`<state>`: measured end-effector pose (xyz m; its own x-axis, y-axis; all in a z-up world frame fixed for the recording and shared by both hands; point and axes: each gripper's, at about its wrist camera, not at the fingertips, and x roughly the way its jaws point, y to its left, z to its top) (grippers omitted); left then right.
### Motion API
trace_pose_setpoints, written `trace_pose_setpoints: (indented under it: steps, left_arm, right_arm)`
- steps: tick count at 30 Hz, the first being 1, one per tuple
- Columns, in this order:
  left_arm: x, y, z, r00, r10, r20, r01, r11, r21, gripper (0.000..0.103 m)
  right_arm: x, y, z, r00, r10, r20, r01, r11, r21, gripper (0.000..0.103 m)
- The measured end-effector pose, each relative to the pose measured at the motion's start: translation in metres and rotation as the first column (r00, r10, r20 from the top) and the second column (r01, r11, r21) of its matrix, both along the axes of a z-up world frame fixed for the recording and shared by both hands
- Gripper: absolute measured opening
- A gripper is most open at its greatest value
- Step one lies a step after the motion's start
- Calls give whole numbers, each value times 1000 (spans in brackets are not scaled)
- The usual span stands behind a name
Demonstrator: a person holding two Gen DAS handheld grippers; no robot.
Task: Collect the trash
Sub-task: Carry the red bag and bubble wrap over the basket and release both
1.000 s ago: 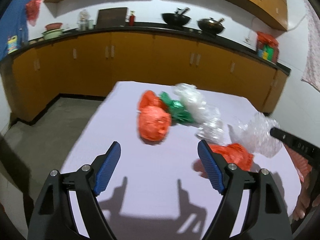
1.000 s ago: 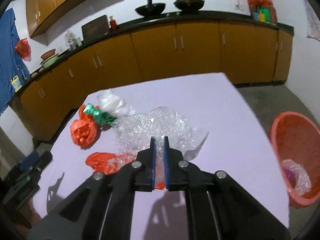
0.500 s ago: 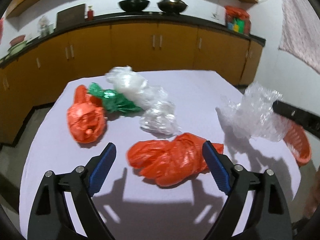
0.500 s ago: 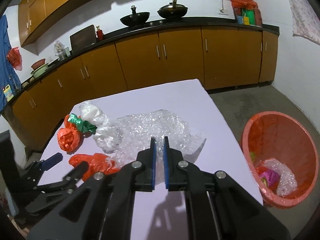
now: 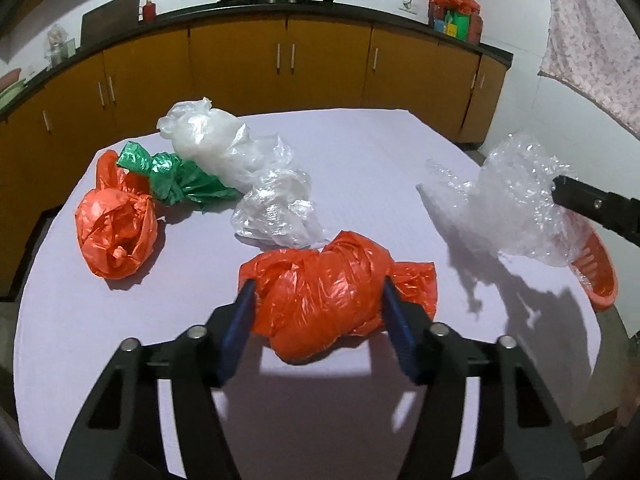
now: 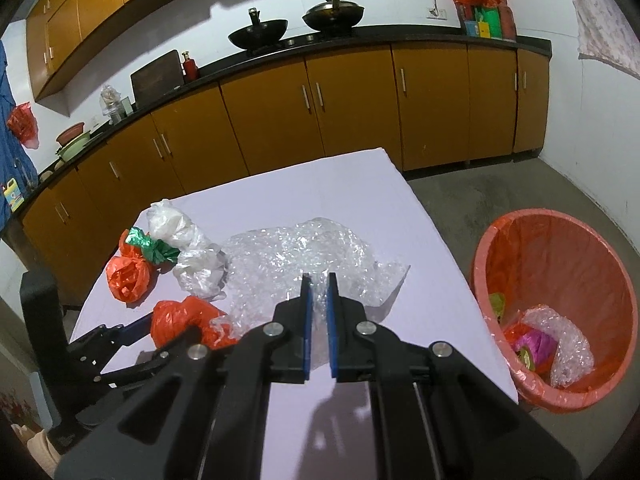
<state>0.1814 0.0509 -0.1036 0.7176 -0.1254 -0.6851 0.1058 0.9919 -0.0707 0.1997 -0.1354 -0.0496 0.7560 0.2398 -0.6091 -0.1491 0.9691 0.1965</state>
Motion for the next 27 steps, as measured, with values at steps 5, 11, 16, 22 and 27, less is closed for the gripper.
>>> trace_pose_setpoints:
  steps: [5, 11, 16, 22, 27]
  left_arm:
    - [-6, 1, 4, 1000, -3, 17, 3, 1000, -4, 48]
    - [-15, 6, 18, 998, 14, 54, -12, 1000, -20, 48]
    - [-18, 7, 33, 996, 21, 87, -19, 999, -29, 48]
    - [-19, 2, 48, 993, 15, 117, -10, 999, -39, 48]
    - [-20, -7, 60, 990, 5, 140, 2, 999, -50, 48]
  right_arm:
    - [-1, 1, 1, 1000, 0, 4, 0, 1000, 2, 8]
    - [-9, 0, 11, 999, 4, 32, -4, 1000, 7, 8]
    - [-18, -4, 23, 998, 7, 62, -8, 1000, 11, 8]
    - [-29, -13, 34, 996, -3, 94, 2, 1000, 10, 8]
    - [-36, -29, 44, 993, -27, 119, 26, 1000, 12, 8]
